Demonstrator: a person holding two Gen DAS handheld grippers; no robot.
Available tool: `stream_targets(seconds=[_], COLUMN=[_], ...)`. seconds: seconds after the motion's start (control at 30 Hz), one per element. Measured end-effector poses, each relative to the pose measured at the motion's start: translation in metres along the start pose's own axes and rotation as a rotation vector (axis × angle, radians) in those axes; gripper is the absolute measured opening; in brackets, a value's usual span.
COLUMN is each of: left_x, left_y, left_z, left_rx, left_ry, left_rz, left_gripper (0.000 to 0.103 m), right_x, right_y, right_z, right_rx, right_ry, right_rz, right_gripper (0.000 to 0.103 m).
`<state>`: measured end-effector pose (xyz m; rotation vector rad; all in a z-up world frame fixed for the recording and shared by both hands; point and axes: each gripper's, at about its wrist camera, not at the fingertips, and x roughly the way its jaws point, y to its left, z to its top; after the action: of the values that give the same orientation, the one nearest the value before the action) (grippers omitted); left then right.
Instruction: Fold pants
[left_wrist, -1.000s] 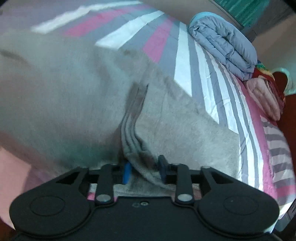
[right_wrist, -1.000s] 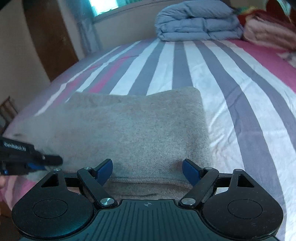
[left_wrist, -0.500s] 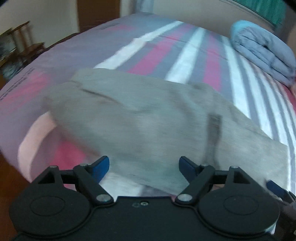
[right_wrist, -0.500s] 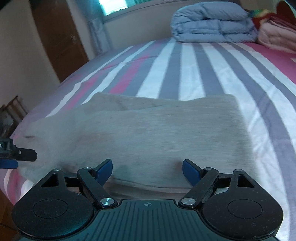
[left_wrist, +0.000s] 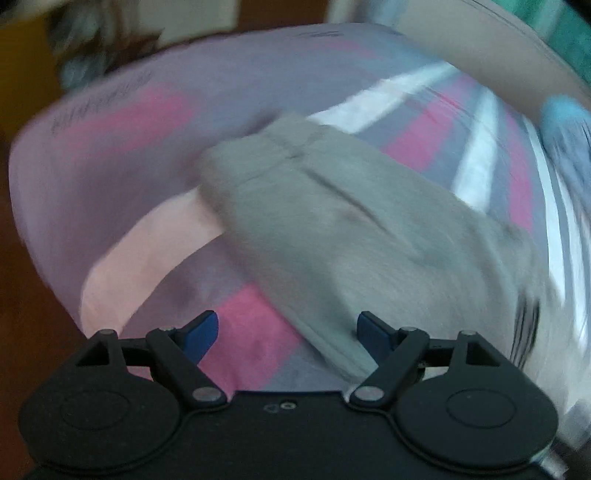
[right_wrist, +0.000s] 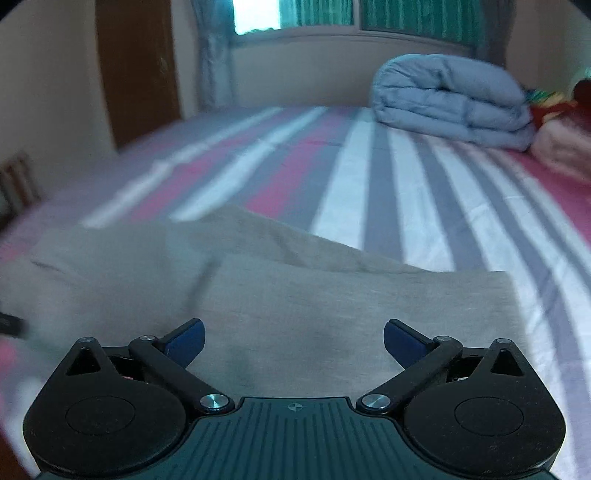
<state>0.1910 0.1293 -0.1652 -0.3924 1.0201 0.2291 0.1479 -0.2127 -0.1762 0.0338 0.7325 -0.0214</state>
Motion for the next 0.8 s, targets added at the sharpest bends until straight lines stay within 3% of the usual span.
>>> stream_targets(seconds=[0.07,0.2,0.4,0.63,0.7,0.73,0.77,0.8], left_x=[0.013,0.033,0.054,0.085,0.087,0.086,0.087,0.085], left_y=[0.02,0.041,0.054,0.061,0.06,0.06,0.061,0.061], left_z=[0.01,0.022,0.034,0.038,0.037,0.037,0.037,0.036], left_rx=[-0.108,-0.21,-0.332,-0.485,-0.501,-0.505,-0.511,-0.518], left_ry=[0.036,0.078,0.064,0.013,-0.008,-0.004,0.007,0.003], left_rz=[-0.059,-0.168,-0.384,-0.543,-0.544,-0.533,-0.529,-0.527], left_gripper=[0.075,0.08,0.08,0.079,0.067,0.029,0.012,0.011], right_x=[0.015,0.02,0.02,0.013,0.013,0.013,0.013,0.013], right_y=[0.006,-0.003,-0.011,-0.006,-0.006,-0.006,-0.006,-0.006], right_z=[-0.012,-0.015,-0.018,-0.022,-0.023,-0.023,-0.023,-0.023], right_rx=[-0.049,0.002,0.025,0.04,0.04,0.04,0.039,0.037], right_ry=[0.066,0.054,0.038,0.028,0.022,0.019,0.017,0.017], right_rz=[0.0,0.026,0.049,0.058,0.063,0.064,0.064,0.062], right_gripper=[0.102,0.102,0.103,0.103,0.103,0.103,0.103,0.103])
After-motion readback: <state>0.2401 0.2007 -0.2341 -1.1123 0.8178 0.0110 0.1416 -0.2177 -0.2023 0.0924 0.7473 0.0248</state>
